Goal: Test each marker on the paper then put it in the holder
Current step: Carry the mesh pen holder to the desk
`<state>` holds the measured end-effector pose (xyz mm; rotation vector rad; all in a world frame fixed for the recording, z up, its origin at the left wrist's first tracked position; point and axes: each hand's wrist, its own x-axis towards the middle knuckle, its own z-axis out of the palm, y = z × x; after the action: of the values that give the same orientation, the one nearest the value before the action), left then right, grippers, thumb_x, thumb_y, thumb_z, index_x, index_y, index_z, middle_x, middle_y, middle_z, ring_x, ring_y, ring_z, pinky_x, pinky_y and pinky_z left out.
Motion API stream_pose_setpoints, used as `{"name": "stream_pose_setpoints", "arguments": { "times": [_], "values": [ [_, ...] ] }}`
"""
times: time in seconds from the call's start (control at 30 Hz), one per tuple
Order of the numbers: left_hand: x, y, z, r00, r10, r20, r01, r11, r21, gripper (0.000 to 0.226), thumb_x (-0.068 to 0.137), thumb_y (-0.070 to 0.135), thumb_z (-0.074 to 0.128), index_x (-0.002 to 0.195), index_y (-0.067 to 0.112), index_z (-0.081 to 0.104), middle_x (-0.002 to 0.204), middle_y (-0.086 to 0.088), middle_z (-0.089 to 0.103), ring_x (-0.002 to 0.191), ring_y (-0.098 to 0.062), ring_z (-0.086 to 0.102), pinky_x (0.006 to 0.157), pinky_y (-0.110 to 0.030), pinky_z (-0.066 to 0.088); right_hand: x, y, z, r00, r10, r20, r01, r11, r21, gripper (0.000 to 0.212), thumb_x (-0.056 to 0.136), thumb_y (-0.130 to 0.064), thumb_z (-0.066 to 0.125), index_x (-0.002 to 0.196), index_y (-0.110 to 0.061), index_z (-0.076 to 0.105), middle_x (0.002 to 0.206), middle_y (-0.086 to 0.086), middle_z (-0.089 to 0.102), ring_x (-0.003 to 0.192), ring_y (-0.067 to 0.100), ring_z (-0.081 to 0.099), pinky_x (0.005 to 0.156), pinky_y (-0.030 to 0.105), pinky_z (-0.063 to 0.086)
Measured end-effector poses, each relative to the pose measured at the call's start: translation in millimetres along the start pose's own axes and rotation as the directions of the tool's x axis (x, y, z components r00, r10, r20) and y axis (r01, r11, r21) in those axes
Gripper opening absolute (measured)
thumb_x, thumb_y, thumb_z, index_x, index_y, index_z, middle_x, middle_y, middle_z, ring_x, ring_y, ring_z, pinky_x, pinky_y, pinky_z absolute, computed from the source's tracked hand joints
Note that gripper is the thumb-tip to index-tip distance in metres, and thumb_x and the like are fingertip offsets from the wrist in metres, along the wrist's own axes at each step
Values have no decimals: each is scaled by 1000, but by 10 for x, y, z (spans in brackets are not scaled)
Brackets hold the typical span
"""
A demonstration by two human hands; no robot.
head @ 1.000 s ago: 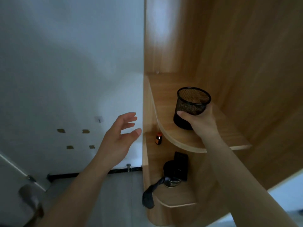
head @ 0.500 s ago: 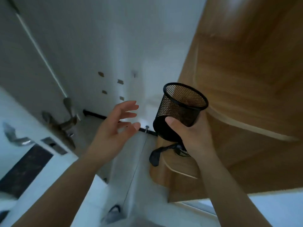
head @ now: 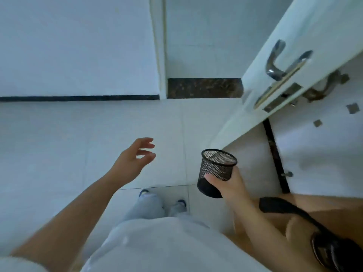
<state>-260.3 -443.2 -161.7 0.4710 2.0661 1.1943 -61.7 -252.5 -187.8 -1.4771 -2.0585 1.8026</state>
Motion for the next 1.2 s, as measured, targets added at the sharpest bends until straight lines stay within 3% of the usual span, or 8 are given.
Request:
{"name": "stream_pose_setpoints", "arguments": {
  "times": [0.13, 0.23, 0.33, 0.63, 0.73, 0.87, 1.03, 1.2],
  "values": [
    [-551, -696, -832, 932, -157, -328, 109, 981, -159, 34, 88, 18, 59, 117, 34, 50, 107, 18, 61, 93, 5, 58, 75, -13, 41, 166, -382, 890, 967, -30, 254, 75, 983, -168, 56, 64, -29, 82, 110, -22, 51, 101, -10, 63, 91, 4, 59, 71, 20, 41],
    [-1075, -1211, -1319, 808, -295, -510, 141, 937, -320, 35, 87, 14, 59, 108, 41, 50, 104, 18, 62, 92, 3, 59, 77, -19, 42, 158, -630, 1609, 900, -24, 436, 176, 935, -310, 58, 63, -33, 83, 109, -23, 50, 100, -11, 61, 93, 10, 58, 76, 26, 41],
    [-1587, -1749, -1737, 679, -428, -596, 169, 882, -440, 34, 88, 9, 58, 111, 32, 49, 107, 5, 62, 90, -7, 59, 81, -26, 44, 94, -819, 2427, 849, -8, 529, 233, 903, -360, 55, 66, -30, 81, 111, -20, 52, 103, -7, 63, 92, 9, 59, 75, 26, 41],
    [-2770, -3000, -2744, 490, -682, -543, 305, 718, -626, 32, 91, 18, 53, 122, 25, 47, 109, 5, 60, 99, -11, 58, 80, -23, 43, -424, -1227, 4768, 672, 76, 736, 415, 785, -460, 53, 65, -34, 81, 110, -21, 55, 103, -6, 67, 96, 13, 62, 83, 32, 47],
    [-2834, -3185, -3178, 434, -726, -534, 260, 668, -697, 32, 91, 21, 52, 123, 26, 46, 110, 7, 60, 99, -7, 57, 74, -15, 43, -552, -1498, 5531, 625, 75, 777, 474, 755, -454, 51, 65, -33, 81, 108, -22, 55, 101, -7, 66, 94, 11, 62, 78, 29, 45],
    [-2768, -3503, -4029, 393, -727, -563, 189, 663, -724, 31, 92, 25, 53, 121, 32, 45, 109, 12, 60, 102, -7, 57, 84, -25, 46, -651, -1822, 6692, 565, 84, 821, 539, 716, -444, 48, 66, -32, 80, 105, -22, 54, 99, -6, 66, 93, 14, 61, 84, 33, 47],
    [-2702, -3992, -5178, 257, -767, -587, 108, 627, -772, 32, 92, 25, 52, 124, 28, 46, 110, 10, 60, 102, -7, 57, 86, -27, 46, -737, -2201, 8184, 471, 132, 872, 602, 675, -427, 43, 66, -32, 80, 99, -28, 53, 98, -10, 64, 91, 11, 60, 80, 30, 44],
    [-2790, -4303, -6147, 127, -836, -534, 27, 541, -840, 32, 92, 23, 53, 123, 25, 48, 111, 5, 61, 103, -13, 58, 88, -31, 47, -930, -2739, 9536, 333, 260, 906, 753, 505, -422, 55, 64, -38, 81, 108, -22, 51, 100, -9, 63, 92, 10, 60, 74, 25, 46]
  ]
}}
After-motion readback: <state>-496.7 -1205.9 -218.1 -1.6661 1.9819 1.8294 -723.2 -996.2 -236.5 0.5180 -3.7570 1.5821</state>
